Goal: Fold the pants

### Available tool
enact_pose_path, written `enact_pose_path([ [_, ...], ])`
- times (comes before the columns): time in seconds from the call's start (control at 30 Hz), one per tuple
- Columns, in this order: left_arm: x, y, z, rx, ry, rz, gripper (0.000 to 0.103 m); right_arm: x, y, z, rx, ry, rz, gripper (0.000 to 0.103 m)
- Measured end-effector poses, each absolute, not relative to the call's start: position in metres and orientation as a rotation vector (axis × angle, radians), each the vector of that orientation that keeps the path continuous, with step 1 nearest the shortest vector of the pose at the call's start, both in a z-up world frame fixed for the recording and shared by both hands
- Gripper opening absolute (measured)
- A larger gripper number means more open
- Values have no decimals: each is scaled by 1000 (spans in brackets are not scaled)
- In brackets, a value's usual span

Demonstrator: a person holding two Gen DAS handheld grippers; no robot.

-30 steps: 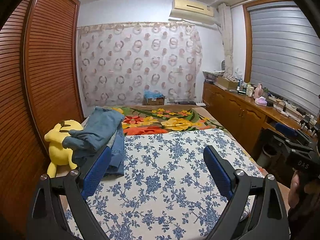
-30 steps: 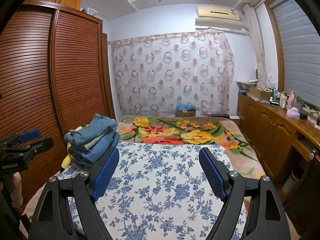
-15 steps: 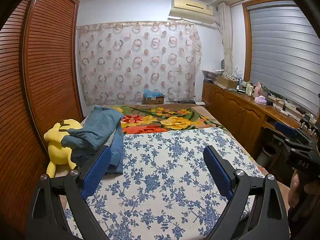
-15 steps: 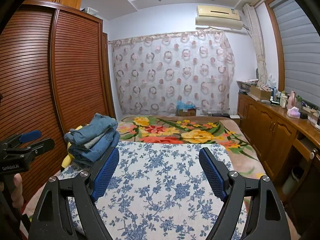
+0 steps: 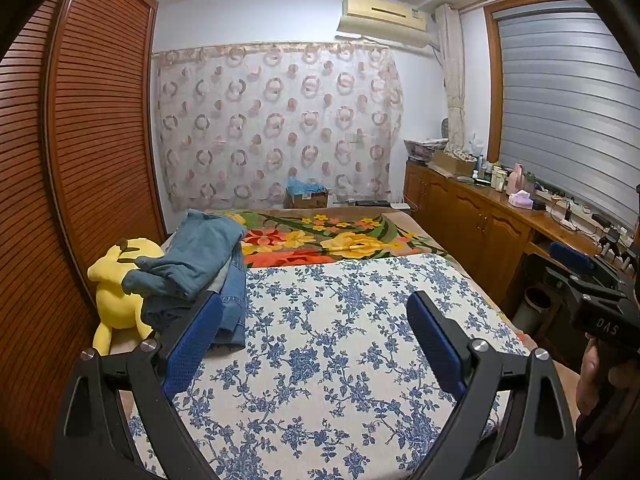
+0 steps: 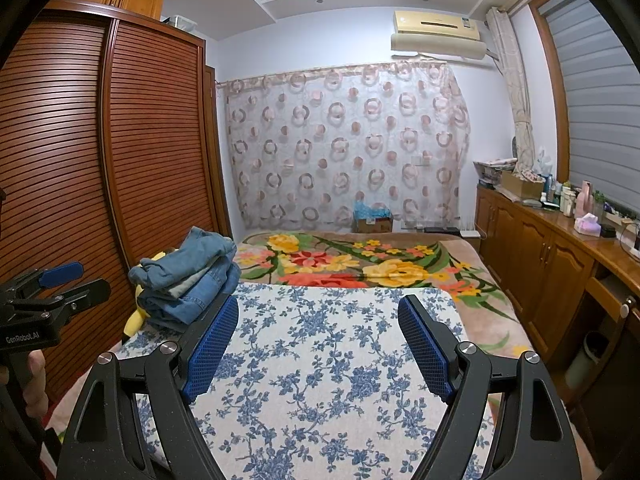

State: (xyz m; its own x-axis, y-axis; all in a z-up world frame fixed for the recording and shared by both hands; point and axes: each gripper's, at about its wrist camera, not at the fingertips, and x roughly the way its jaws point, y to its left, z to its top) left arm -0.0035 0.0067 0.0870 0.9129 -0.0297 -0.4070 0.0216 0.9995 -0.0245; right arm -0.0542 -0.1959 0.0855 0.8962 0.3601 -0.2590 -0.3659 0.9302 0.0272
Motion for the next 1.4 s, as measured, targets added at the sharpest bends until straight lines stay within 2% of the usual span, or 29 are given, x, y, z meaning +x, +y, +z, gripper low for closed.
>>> enact_pose_path([
  [1.4,-4,3,84,-17,419,-35,94,-52,-195,83,-14,267,378,84],
])
